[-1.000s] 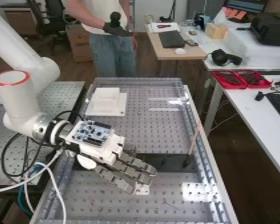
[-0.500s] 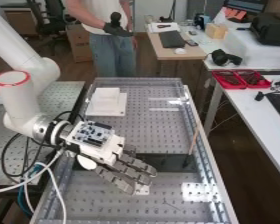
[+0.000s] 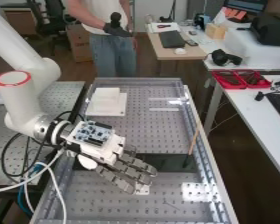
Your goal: Grab the bearing and place it in the white container
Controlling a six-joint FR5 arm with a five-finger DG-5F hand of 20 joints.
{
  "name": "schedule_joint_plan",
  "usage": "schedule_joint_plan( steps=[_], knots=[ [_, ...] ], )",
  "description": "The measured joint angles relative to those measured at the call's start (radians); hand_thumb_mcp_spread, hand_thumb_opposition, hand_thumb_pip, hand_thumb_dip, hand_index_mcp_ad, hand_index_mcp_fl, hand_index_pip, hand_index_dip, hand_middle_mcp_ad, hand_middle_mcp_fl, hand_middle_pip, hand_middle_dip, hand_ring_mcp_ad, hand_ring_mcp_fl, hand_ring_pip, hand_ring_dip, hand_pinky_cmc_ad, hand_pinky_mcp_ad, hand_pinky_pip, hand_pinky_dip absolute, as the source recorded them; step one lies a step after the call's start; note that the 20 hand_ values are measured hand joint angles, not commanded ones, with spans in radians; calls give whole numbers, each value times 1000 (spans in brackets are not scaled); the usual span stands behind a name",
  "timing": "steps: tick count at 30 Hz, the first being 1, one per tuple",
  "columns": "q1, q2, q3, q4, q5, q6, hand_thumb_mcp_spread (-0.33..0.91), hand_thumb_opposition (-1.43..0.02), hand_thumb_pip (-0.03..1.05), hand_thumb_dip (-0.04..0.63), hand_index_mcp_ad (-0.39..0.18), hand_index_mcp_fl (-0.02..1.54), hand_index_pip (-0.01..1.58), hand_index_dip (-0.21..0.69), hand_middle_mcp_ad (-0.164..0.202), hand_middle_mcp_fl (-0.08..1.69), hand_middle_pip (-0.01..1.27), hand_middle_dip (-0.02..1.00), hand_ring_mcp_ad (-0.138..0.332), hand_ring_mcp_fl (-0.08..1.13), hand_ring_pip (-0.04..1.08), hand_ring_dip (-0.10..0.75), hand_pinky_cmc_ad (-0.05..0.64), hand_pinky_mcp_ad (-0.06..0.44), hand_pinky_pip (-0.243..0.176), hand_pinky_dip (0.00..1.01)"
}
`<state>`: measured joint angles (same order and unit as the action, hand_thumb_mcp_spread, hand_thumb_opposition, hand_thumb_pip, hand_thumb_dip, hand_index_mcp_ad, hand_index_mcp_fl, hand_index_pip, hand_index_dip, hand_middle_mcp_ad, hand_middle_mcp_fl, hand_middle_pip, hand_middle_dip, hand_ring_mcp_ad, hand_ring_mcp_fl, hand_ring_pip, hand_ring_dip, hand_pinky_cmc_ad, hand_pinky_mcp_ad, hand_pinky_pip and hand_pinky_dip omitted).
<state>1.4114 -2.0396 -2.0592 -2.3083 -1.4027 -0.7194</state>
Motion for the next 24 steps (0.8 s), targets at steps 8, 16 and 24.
schedule_joint_plan(
  steps=[8, 16, 24],
  knots=[
    [-2, -1, -2, 13, -4, 2, 379, -888, 658, 265, -134, 183, 1515, 77, 45, 7, 119, 108, 94, 16, 77, -12, 300, 164, -105, 155],
    [-2, 1, -3, 25, -6, 1, 374, -894, 585, 265, -68, 368, 1506, 54, 44, 9, 122, 110, 89, 16, 77, -12, 298, 164, -103, 155],
    [3, 38, -4, 31, -12, -2, 374, -944, 567, 227, -68, 417, 1506, 54, 45, 38, 138, 124, 110, 19, 89, -12, 298, 155, -91, 152]
  ],
)
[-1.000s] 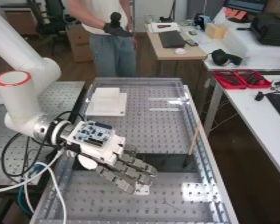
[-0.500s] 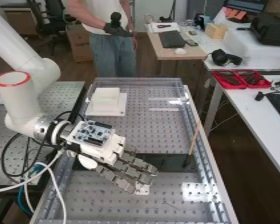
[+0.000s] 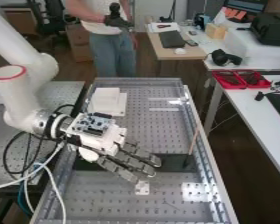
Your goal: Grab the bearing and place it in the white container
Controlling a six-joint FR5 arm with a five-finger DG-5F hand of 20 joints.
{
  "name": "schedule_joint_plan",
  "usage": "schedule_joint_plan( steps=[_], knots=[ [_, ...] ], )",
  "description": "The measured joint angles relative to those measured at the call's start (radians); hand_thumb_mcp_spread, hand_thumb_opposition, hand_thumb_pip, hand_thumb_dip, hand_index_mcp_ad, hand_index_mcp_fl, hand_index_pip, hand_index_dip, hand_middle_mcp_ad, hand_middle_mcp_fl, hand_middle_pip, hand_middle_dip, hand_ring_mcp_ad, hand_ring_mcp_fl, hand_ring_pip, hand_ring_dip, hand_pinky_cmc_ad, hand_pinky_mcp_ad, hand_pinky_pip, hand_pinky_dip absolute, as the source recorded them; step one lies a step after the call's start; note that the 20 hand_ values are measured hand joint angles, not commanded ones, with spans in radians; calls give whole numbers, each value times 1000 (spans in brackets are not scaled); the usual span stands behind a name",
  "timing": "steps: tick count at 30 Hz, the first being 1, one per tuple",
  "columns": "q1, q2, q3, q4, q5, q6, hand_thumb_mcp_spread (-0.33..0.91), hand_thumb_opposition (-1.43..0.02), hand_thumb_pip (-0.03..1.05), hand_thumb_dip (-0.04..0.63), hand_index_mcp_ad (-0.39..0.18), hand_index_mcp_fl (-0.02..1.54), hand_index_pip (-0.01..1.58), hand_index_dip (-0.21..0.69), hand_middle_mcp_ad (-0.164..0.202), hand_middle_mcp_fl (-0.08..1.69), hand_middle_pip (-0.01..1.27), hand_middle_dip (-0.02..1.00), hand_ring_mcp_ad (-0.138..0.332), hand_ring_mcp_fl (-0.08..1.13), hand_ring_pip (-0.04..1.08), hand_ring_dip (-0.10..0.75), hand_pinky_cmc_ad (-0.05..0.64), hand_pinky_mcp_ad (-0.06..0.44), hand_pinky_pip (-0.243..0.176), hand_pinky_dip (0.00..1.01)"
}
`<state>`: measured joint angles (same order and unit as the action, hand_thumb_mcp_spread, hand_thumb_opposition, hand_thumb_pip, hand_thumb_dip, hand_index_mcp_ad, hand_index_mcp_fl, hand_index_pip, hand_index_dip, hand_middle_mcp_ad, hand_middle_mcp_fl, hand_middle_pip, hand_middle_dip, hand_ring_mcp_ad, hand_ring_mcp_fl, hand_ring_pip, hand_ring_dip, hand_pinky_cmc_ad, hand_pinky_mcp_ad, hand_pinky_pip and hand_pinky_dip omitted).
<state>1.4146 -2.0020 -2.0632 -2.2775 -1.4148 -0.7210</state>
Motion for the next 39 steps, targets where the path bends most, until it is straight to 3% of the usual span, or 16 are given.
schedule_joint_plan(
  steps=[5, 13, 20, 28, 39],
  knots=[
    [10, 49, -14, 6, -12, -1, 368, -941, 567, 225, -68, 433, 1506, 54, 45, 38, 138, 124, 108, 19, 89, -12, 298, 157, -91, 152],
    [49, 189, -66, -15, -59, -19, 374, -958, 567, 225, -68, 433, 1506, 54, 42, 38, 138, 124, 113, 19, 89, -10, 298, 155, -87, 152],
    [147, 309, -120, -88, -61, -51, 374, -958, 567, 225, -65, 435, 1508, 63, 45, 70, 138, 124, 126, 16, 89, -10, 298, 157, -91, 154],
    [312, 377, -161, -144, 54, -73, 374, -958, 567, 225, -65, 435, 1510, 63, 38, 70, 138, 124, 124, 14, 87, -5, 298, 148, -91, 154],
    [533, 399, -171, -193, 289, -65, 368, -972, 567, 225, -68, 431, 1510, 63, 37, 70, 134, 126, 126, 16, 98, -5, 298, 154, -75, 159]
  ],
)
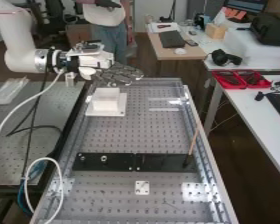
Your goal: Grab the bearing and place it in the white container
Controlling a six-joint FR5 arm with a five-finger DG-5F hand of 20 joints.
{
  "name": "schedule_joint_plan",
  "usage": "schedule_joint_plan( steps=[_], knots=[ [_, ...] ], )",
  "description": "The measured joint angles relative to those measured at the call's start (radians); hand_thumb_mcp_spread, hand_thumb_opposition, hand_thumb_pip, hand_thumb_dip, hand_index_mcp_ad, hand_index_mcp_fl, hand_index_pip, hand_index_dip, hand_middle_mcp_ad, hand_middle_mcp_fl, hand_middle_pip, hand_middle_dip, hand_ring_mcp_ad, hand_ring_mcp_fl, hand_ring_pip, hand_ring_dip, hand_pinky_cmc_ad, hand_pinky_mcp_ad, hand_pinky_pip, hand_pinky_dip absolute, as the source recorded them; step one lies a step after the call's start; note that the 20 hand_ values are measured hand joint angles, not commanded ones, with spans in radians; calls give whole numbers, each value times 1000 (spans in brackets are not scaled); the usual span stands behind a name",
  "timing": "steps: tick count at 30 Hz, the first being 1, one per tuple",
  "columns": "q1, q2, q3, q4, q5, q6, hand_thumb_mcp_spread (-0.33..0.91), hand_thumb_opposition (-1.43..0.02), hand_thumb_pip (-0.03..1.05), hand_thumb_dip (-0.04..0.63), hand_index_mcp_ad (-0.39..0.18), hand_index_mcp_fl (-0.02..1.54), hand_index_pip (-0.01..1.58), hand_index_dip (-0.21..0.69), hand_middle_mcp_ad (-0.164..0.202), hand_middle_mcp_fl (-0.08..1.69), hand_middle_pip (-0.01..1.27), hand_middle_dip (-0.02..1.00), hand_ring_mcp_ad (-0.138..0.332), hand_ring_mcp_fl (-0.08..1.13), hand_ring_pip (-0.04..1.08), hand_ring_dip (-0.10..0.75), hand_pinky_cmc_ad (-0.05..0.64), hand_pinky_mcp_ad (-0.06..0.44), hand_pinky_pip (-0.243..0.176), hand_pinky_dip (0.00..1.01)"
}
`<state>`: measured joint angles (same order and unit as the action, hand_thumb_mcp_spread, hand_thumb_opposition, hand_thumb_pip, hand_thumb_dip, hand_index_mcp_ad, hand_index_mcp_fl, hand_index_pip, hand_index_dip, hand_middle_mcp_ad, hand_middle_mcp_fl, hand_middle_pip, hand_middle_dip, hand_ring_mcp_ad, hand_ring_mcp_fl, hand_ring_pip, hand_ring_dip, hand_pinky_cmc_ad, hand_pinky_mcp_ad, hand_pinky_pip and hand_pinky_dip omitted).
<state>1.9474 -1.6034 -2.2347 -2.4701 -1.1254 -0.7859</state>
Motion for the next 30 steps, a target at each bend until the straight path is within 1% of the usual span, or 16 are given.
schedule_joint_plan(
  steps=[3, 7, 8, 10, 14, 16, 18, 20, 22, 25, 27, 28, 30],
  knots=[
    [57, -6, 3, -9, 68, 8, 368, -972, 567, 225, -68, 435, 1510, 63, 42, 70, 134, 126, 126, 16, 98, -5, 298, 147, -75, 159],
    [144, -22, 11, -22, 173, 24, 368, -972, 567, 225, -68, 431, 1510, 63, 42, 70, 134, 126, 127, 16, 98, -5, 298, 147, -75, 159],
    [155, -25, 12, -24, 187, 27, 368, -972, 567, 225, -68, 431, 1510, 63, 38, 70, 134, 126, 127, 16, 98, -5, 298, 150, -75, 159],
    [206, -39, 20, -35, 248, 41, 368, -972, 567, 225, -68, 431, 1510, 63, 42, 70, 134, 126, 127, 16, 98, -5, 298, 147, -75, 159],
    [271, -62, 32, -53, 327, 66, 368, -972, 567, 225, -68, 435, 1510, 63, 37, 70, 134, 126, 129, 14, 98, -5, 302, 147, -75, 161],
    [325, -85, 43, -73, 394, 93, 368, -972, 567, 225, -68, 431, 1510, 63, 42, 70, 134, 126, 131, 26, 96, -3, 302, 148, -75, 157],
    [362, -104, 51, -90, 440, 117, 368, -972, 567, 225, -68, 431, 1510, 63, 37, 70, 134, 126, 133, 28, 93, -3, 298, 140, -75, 161],
    [390, -121, 58, -106, 475, 143, 368, -972, 567, 225, -68, 431, 1510, 63, 40, 70, 138, 131, 138, 26, 96, -3, 302, 145, -75, 161],
    [435, -156, 70, -142, 532, 203, 368, -972, 567, 225, -68, 431, 1510, 63, 35, 72, 138, 138, 134, 26, 96, -3, 302, 145, -75, 161],
    [460, -197, 84, -190, 586, 273, 368, -972, 567, 225, -68, 435, 1510, 63, 35, 72, 138, 138, 134, 26, 96, -3, 302, 148, -75, 161],
    [464, -210, 88, -208, 605, 295, 372, -962, 567, 227, -68, 435, 1510, 63, 37, 73, 138, 138, 134, 30, 96, -3, 302, 148, -75, 161],
    [466, -220, 92, -221, 623, 309, 368, -930, 567, 225, -68, 435, 1510, 63, 40, 70, 138, 138, 134, 30, 96, -3, 304, 145, -75, 161],
    [465, -221, 92, -224, 632, 312, 372, -915, 567, 225, -68, 435, 1510, 63, 42, 70, 138, 138, 136, 30, 96, -3, 304, 148, -75, 162]
  ],
)
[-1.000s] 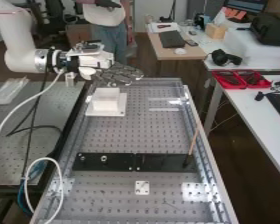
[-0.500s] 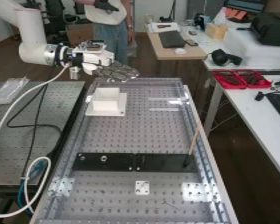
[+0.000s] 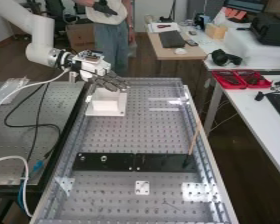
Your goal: Grab the bearing and place it in the white container
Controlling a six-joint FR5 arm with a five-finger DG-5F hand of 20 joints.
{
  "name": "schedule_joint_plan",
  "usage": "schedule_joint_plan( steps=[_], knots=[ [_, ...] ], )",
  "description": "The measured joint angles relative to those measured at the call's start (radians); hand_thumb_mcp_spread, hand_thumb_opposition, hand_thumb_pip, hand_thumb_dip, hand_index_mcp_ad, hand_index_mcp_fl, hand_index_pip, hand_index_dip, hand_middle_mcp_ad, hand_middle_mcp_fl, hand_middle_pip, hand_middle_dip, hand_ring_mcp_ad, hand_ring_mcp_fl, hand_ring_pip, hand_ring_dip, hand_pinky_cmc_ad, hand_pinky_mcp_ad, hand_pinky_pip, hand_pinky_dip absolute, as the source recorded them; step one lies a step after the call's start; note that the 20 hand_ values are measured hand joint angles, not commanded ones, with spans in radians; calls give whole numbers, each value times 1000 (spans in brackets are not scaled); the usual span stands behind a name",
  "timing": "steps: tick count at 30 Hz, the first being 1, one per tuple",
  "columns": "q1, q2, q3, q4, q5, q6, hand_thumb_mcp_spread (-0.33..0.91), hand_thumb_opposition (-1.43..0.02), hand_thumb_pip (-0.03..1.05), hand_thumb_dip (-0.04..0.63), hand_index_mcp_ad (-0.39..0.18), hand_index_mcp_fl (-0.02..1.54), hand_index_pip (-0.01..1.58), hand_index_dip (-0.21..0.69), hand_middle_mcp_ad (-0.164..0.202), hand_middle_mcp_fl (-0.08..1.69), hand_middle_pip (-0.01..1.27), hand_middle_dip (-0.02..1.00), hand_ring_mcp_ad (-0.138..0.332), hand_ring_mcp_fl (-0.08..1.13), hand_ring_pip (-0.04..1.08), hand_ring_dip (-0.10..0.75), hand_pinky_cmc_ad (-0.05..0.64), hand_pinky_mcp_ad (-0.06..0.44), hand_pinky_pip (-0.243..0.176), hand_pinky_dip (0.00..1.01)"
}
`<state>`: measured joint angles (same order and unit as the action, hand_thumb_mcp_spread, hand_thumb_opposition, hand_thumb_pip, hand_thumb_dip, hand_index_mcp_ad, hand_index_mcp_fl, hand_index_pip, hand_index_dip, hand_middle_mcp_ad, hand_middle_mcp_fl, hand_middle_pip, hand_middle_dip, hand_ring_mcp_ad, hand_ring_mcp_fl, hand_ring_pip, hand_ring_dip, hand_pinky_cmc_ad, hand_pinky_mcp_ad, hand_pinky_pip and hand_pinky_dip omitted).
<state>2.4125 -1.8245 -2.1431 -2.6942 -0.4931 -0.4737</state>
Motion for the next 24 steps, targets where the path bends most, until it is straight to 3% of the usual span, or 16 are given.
schedule_joint_plan(
  steps=[4, 24],
  knots=[
    [-2, 8, -2, 2, 9, -14, 374, -983, 567, 225, -68, 435, 1510, 63, 40, 120, 138, 138, 138, 30, 96, -3, 304, 148, -75, 162],
    [-73, 42, -28, -16, -38, -77, 375, -984, 567, 225, -68, 435, 1510, 63, 37, 120, 138, 138, 138, 30, 94, -3, 304, 148, -75, 162]
  ],
)
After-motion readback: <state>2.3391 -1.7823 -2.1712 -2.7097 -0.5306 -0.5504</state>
